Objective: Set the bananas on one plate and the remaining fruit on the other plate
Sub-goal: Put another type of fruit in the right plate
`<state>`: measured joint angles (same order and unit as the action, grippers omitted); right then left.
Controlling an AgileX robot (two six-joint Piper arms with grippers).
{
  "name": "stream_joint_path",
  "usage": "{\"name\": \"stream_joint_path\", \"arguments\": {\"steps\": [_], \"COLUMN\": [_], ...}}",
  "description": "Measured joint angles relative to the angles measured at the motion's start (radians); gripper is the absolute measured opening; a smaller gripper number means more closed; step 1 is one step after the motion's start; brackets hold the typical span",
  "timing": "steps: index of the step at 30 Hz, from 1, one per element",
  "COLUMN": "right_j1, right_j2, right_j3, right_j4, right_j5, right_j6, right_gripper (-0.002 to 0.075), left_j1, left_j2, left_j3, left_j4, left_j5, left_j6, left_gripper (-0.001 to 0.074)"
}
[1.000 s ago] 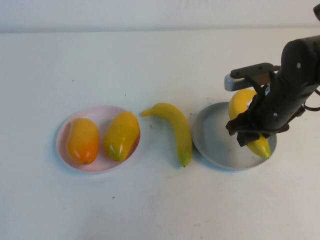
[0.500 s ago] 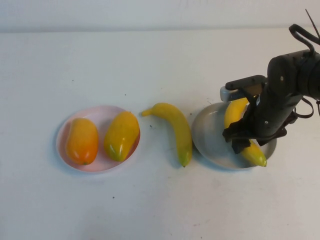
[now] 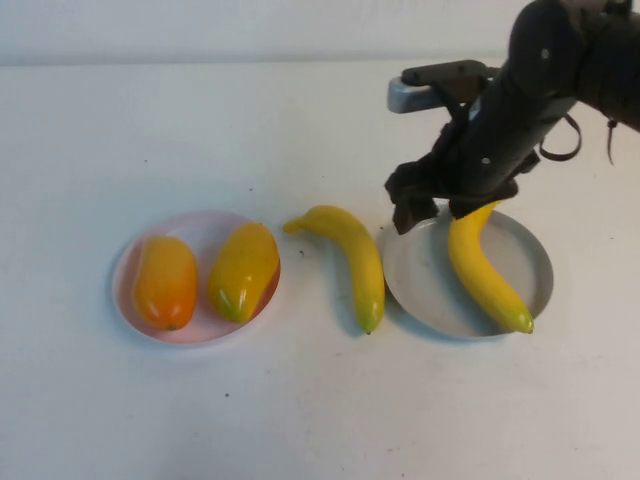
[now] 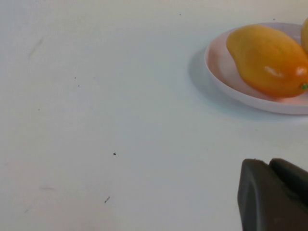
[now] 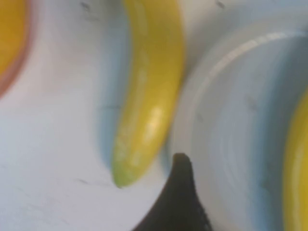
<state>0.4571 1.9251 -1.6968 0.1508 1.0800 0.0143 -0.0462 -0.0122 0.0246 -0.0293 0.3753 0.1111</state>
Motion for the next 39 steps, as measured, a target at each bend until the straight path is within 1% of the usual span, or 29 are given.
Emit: {"name": "stream_joint_path", "arguments": {"steps": [3,9,13,18,22,27,30,35,36,39], "right_j1": [0.049,0.115,0.125,0.125,0.125,0.125,0.125,0.125,0.125,0.125], "right_j2": [0.043,0.198,0.300,0.390,0.423,0.448,0.457,0.459,0.459,0.463], "right_j3": [-0.072,-0.239,-0.341,-0.434,-0.461,-0.463,-0.463,-0.467,-0.470,-0.514], "right_j4": [0.000,0.000,0.000,-0.052,-0.104,-0.113,-0.115,-0.115,-0.115,-0.115], "right_j5": [0.005,0.017,0.023,0.042,0.049,0.049,0.049,0.049,0.054,0.092], "right_j6": [-0.014,-0.127,-0.186,-0.201,-0.201,-0.203,-0.203,-0.203,-0.203,-0.199], "right_gripper": [0.0529,0.0529,0.0529,0.0529,0.0529,0.0526,0.0484,0.0336,0.0318,0.0314], "left_j1": [0.000,0.000,0.000,0.000,0.000,0.000,0.000,0.000,0.000,0.000], "left_j2": [0.000,0.000,0.000,0.000,0.000,0.000,0.000,0.000,0.000,0.000], "left_j3": [0.000,0.000,0.000,0.000,0.000,0.000,0.000,0.000,0.000,0.000], "left_j4": [0.000,0.000,0.000,0.000,0.000,0.000,0.000,0.000,0.000,0.000], "left_j5": [0.000,0.000,0.000,0.000,0.000,0.000,0.000,0.000,0.000,0.000], "left_j6": [0.000,0.000,0.000,0.000,0.000,0.000,0.000,0.000,0.000,0.000], "left_gripper": [0.0002,0.0002,0.0002,0.0002,0.0002,0.0002,0.0002,0.0002,0.0002,0.0002]}}
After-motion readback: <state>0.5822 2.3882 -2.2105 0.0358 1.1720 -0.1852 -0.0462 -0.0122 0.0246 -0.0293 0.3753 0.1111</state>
